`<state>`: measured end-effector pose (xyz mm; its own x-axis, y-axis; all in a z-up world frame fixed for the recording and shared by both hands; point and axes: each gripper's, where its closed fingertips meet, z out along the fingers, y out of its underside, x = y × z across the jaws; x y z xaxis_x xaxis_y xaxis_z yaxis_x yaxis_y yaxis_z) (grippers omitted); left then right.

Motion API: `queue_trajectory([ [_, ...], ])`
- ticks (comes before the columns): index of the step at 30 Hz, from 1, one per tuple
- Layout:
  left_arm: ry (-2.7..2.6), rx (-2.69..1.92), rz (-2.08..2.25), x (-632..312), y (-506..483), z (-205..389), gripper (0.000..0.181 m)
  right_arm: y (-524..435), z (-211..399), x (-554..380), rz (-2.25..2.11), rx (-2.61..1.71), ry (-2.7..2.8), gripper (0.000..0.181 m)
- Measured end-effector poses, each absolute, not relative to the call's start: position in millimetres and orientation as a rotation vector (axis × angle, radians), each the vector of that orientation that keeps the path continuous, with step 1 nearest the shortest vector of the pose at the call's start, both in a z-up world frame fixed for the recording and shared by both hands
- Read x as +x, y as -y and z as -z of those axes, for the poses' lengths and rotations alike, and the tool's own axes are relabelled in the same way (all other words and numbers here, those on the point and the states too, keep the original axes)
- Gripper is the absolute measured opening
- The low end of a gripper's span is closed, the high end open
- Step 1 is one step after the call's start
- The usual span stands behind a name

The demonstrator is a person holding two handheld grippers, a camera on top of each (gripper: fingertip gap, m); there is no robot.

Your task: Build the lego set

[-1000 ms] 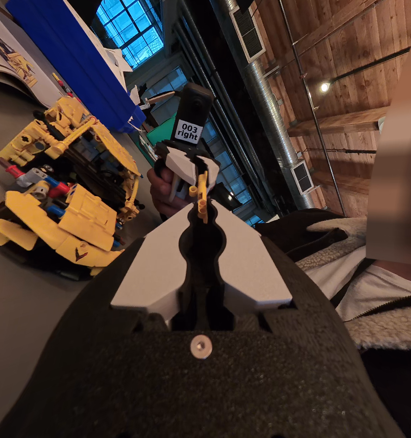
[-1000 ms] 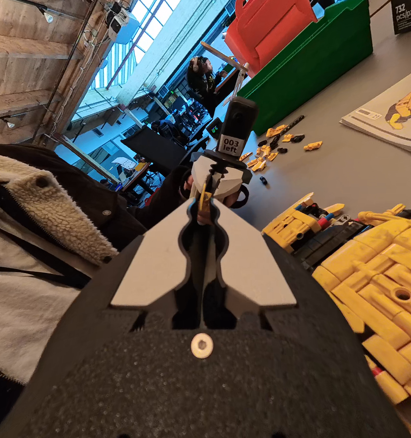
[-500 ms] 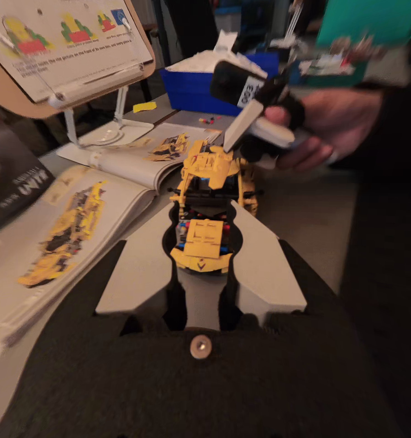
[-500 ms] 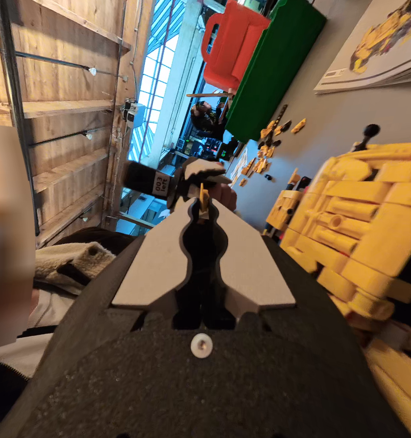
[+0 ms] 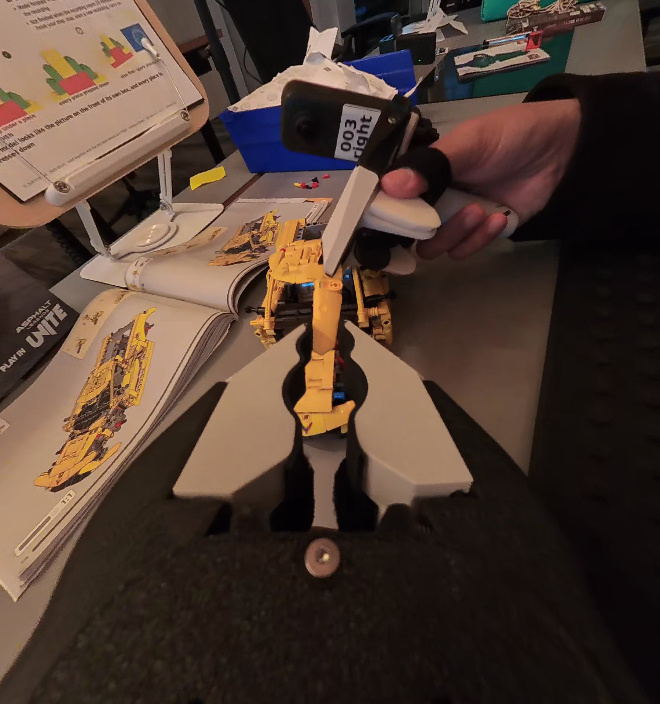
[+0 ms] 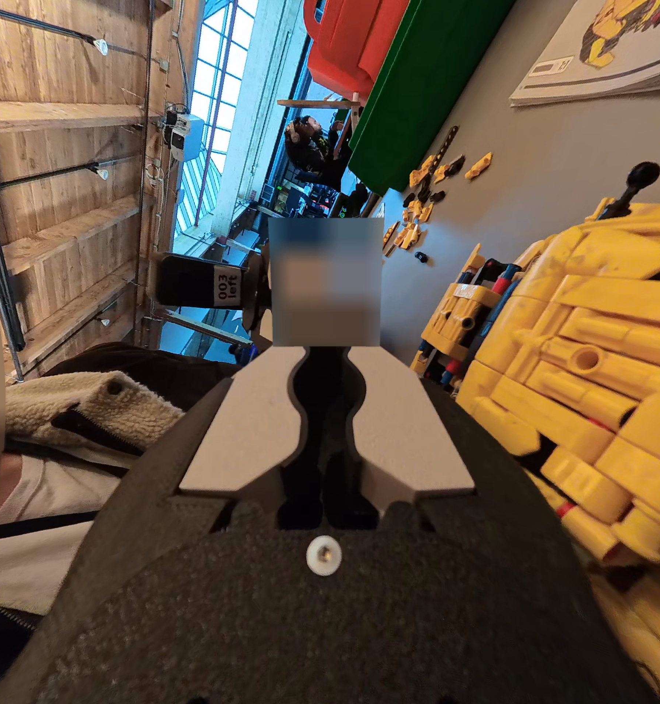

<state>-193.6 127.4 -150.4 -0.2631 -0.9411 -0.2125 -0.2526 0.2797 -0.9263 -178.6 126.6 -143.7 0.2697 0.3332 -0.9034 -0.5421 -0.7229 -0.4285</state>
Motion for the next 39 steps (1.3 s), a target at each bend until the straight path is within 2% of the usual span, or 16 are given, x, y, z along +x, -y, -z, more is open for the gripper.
queue_trajectory([
  [3,-1.691,-1.117,1.099,-194,-127,150,0.012,-127,141,-179,-1.526,-1.801,-0.143,0.008],
  [9,-1.596,-1.214,1.328,-199,-134,144,0.012,-133,130,-159,-1.306,-1.735,-0.074,0.023],
  [16,-1.524,-1.508,1.668,-200,-138,158,0.012,-134,126,-151,-0.845,-1.741,0.208,0.026],
  [19,-1.484,-1.589,1.901,-203,-130,155,0.012,-134,135,-167,-0.734,-1.769,0.36,0.032],
  [24,-1.413,-1.625,2.087,-207,-128,149,0.012,-130,141,-183,-0.675,-1.777,0.492,0.032],
  [28,-1.46,-1.631,1.99,-205,-128,156,0.011,-126,144,-182,-0.712,-1.8,0.496,0.028],
  [33,-1.771,-1.559,1.495,-203,-120,195,0.012,-116,163,-160,-0.552,-1.919,0.613,0.031],
  [36,-1.867,-1.479,1.357,-201,-112,203,0.012,-109,176,-161,-0.462,-1.99,0.721,0.042],
  [39,-1.873,-1.451,1.255,-197,-120,206,0.012,-111,186,-169,-0.33,-2.028,0.828,0.062],
])
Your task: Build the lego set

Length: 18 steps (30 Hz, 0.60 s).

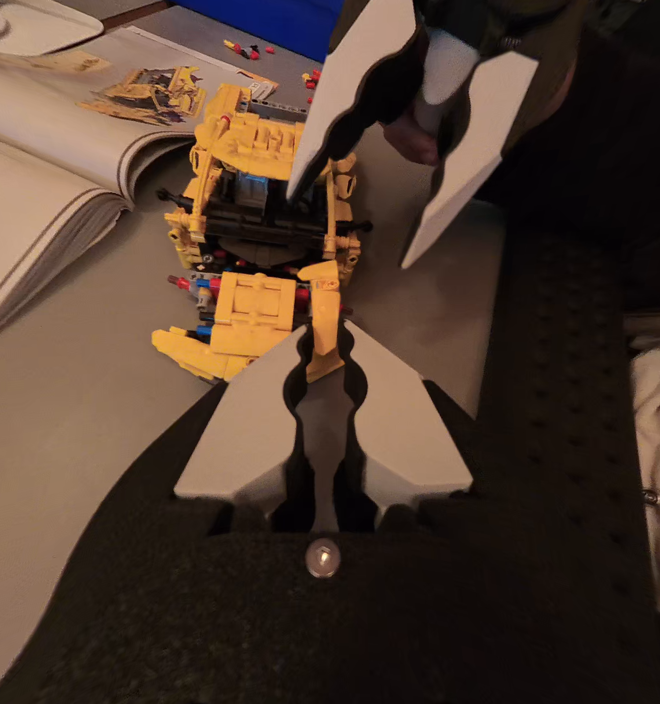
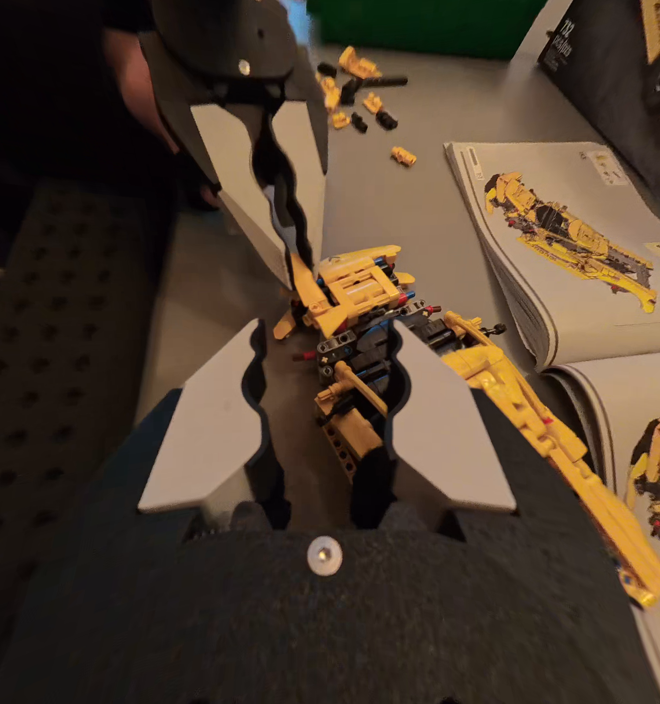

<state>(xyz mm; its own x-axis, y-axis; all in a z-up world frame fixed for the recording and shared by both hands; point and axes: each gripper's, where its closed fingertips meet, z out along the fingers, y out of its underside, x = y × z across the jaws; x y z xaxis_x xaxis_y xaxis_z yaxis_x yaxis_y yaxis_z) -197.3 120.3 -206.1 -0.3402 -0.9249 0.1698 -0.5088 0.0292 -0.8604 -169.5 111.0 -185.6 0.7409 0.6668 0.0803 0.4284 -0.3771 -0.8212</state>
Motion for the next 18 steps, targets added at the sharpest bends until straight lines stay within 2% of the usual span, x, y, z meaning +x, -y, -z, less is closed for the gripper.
queue_trajectory([
  [2,-1.885,-1.421,1.248,-196,-120,203,0.012,-114,191,-170,-0.233,-2.077,0.893,0.077],
  [3,-1.893,-1.404,1.241,-195,-120,202,0.012,-115,192,-169,-0.191,-2.098,0.93,0.078],
  [8,-1.977,-1.354,1.208,-193,-117,201,0.012,-123,197,-169,-0.119,-2.147,1.23,0.078],
  [12,-2.008,-1.347,1.134,-194,-116,211,0.012,-132,209,-176,-0.288,-2.201,1.357,0.078],
  [14,-2.004,-1.348,1.124,-195,-117,212,0.012,-140,214,-174,-0.281,-2.223,1.369,0.087],
  [16,-2.002,-1.349,1.116,-196,-118,213,0.012,-143,213,-174,-0.274,-2.192,1.39,0.079],
  [18,-1.993,-1.332,1.111,-195,-118,211,0.012,-147,214,-175,-0.253,-2.16,1.404,0.08],
])
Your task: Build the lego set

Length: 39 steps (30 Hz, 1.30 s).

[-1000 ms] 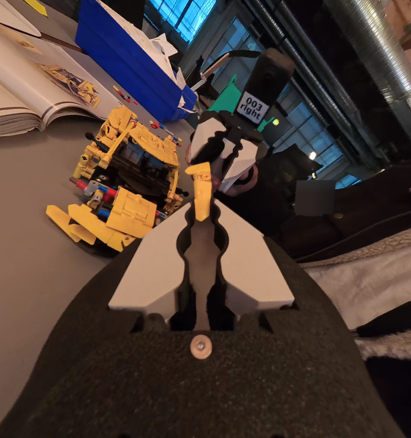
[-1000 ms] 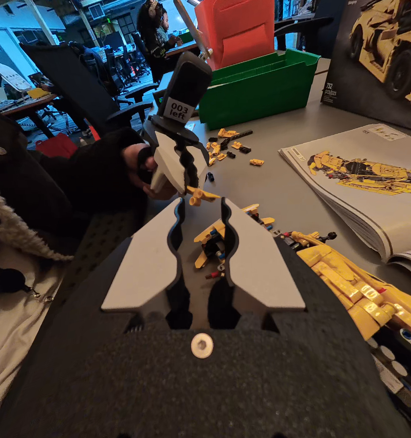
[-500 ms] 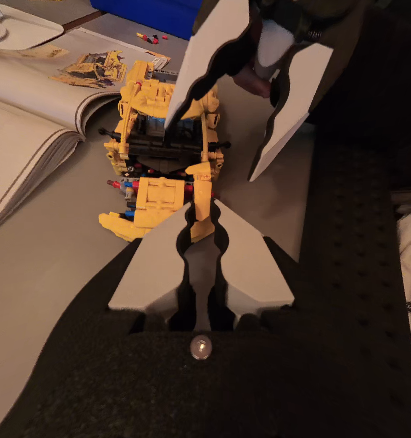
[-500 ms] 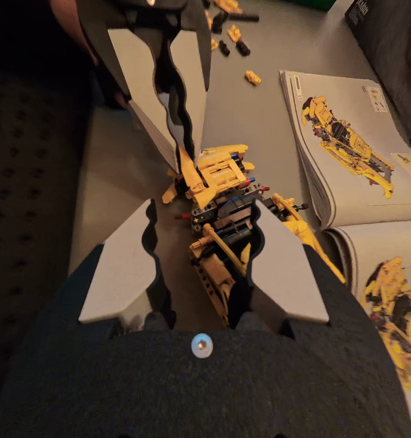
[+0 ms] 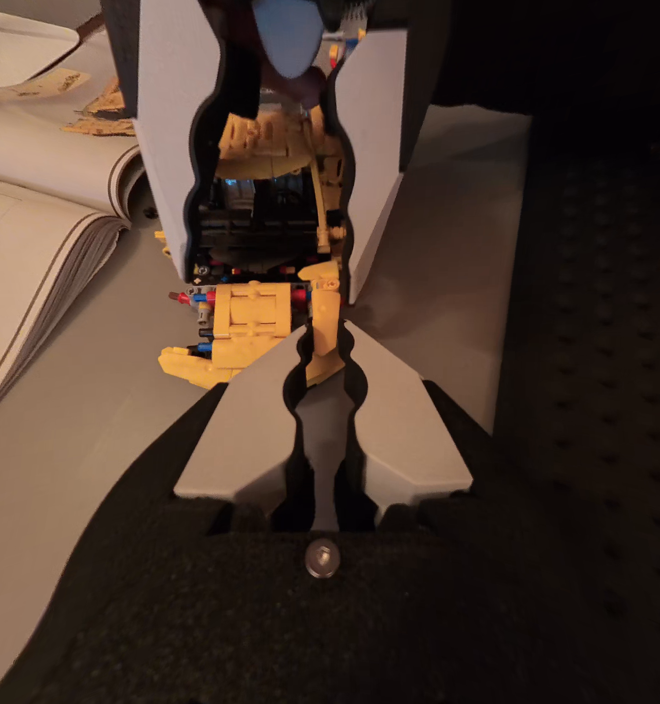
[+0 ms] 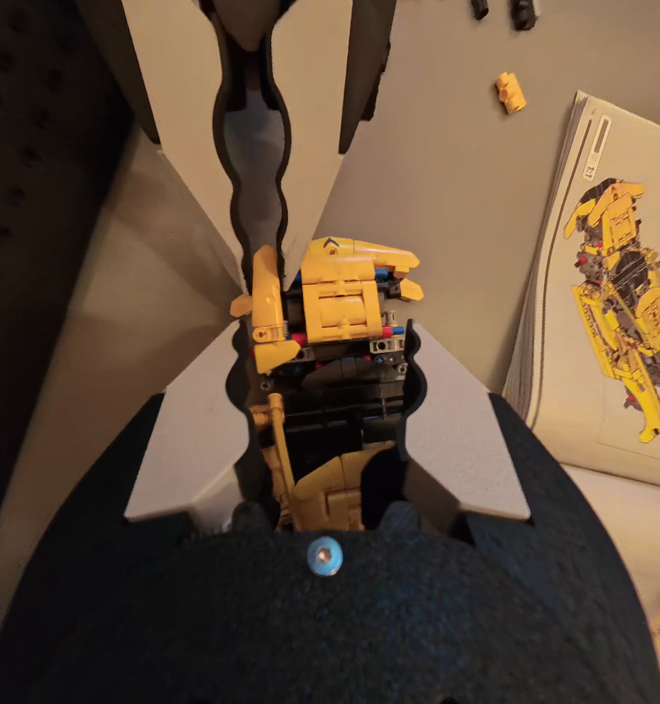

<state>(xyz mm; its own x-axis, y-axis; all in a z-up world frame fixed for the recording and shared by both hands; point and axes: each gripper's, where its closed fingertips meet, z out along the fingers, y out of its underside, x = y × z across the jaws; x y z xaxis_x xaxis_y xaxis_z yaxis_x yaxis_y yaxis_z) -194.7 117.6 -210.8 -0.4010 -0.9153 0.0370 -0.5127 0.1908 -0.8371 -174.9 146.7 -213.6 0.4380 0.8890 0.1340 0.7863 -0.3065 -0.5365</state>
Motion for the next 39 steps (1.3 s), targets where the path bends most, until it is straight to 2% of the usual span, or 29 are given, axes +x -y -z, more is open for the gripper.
queue_trajectory([
  [5,-1.975,-1.319,1.086,-193,-120,211,0.012,-151,220,-177,-0.139,-2.078,1.468,0.078],
  [6,-1.968,-1.312,1.072,-192,-121,211,0.012,-151,220,-178,-0.129,-2.061,1.487,0.075],
  [8,-1.946,-1.312,1.025,-193,-126,212,0.012,-149,221,-182,-0.117,-2.024,1.529,0.056],
  [11,-1.91,-1.323,1.028,-193,-129,212,0.012,-147,220,-183,-0.095,-1.963,1.554,0.042],
  [17,-1.936,-1.325,1.121,-195,-120,209,0.012,-133,208,-191,-0.199,-1.918,1.559,0.034],
  [25,-1.951,-1.307,1.123,-196,-118,210,0.012,-124,208,-193,-0.215,-1.906,1.587,0.0],
  [32,-1.919,-1.311,1.198,-198,-116,202,0.012,-122,204,-195,-0.178,-1.894,1.592,0.0],
  [39,-1.93,-1.224,1.158,-199,-114,199,0.012,-113,212,-200,-0.347,-2.017,1.559,0.032],
])
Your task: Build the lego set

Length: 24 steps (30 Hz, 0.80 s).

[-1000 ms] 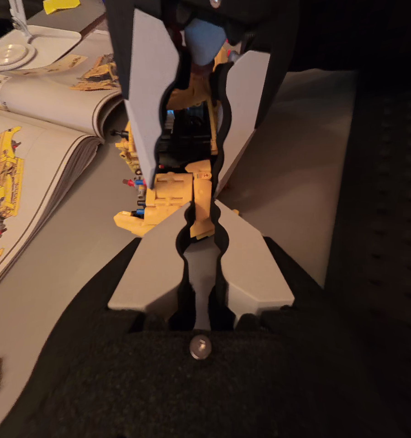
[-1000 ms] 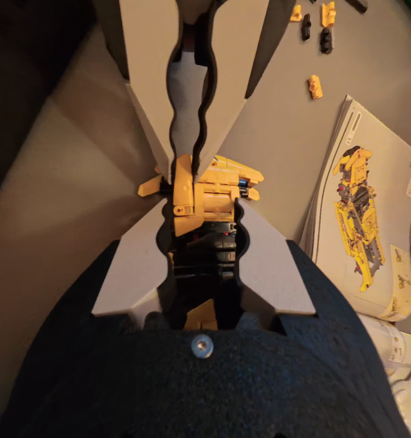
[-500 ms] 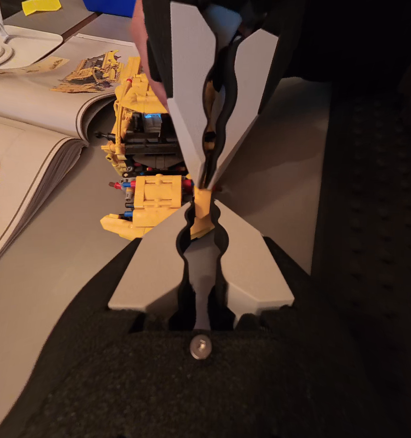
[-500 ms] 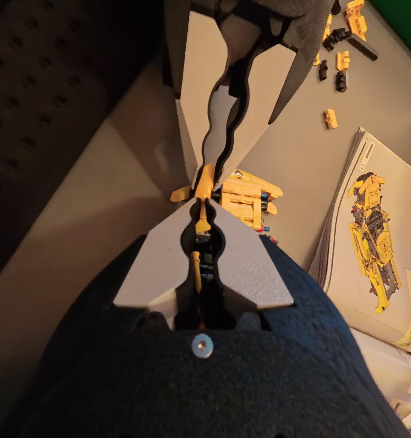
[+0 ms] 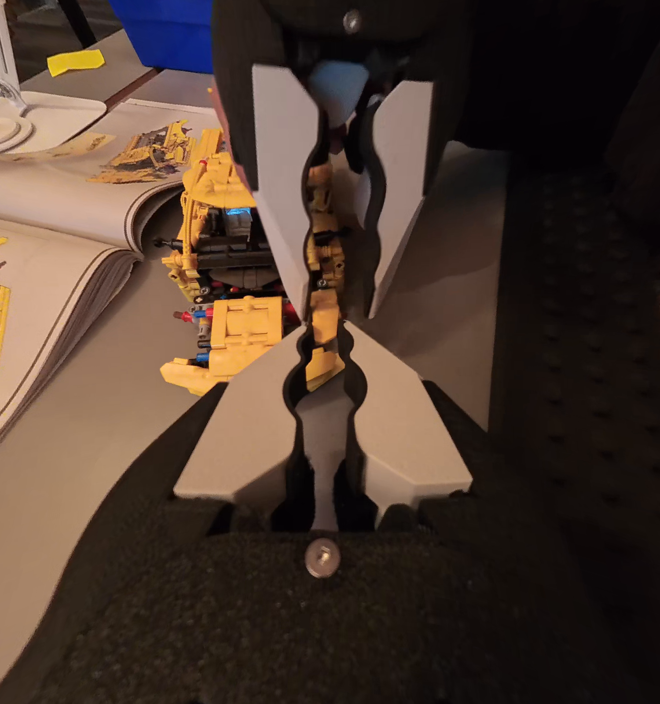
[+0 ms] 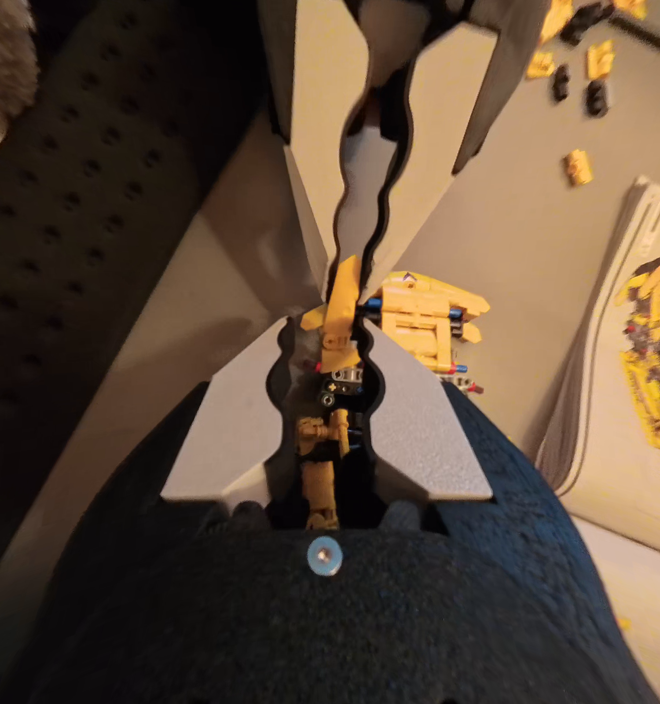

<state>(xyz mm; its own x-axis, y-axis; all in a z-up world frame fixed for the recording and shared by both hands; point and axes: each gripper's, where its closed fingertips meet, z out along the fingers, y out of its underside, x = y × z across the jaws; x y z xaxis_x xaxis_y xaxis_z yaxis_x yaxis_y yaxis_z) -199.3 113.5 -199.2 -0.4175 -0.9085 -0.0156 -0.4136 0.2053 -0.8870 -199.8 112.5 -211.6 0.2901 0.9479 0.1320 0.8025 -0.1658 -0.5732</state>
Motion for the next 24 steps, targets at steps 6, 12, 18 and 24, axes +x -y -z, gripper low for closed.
queue_trajectory([
  [6,-1.863,-1.312,1.243,-200,-118,195,0.012,-122,214,-192,-0.252,-2.037,1.56,0.015],
  [12,-1.615,-1.669,1.684,-207,-129,183,0.027,-125,206,-191,-0.165,-1.982,1.542,0.015],
  [18,-1.303,-1.92,2.063,-207,-127,180,0.012,-122,214,-188,-0.128,-2.067,1.531,0.015],
  [24,-1.311,-2.022,2.053,-205,-125,195,0.007,-121,224,-183,-0.022,-2.105,1.573,0.015],
])
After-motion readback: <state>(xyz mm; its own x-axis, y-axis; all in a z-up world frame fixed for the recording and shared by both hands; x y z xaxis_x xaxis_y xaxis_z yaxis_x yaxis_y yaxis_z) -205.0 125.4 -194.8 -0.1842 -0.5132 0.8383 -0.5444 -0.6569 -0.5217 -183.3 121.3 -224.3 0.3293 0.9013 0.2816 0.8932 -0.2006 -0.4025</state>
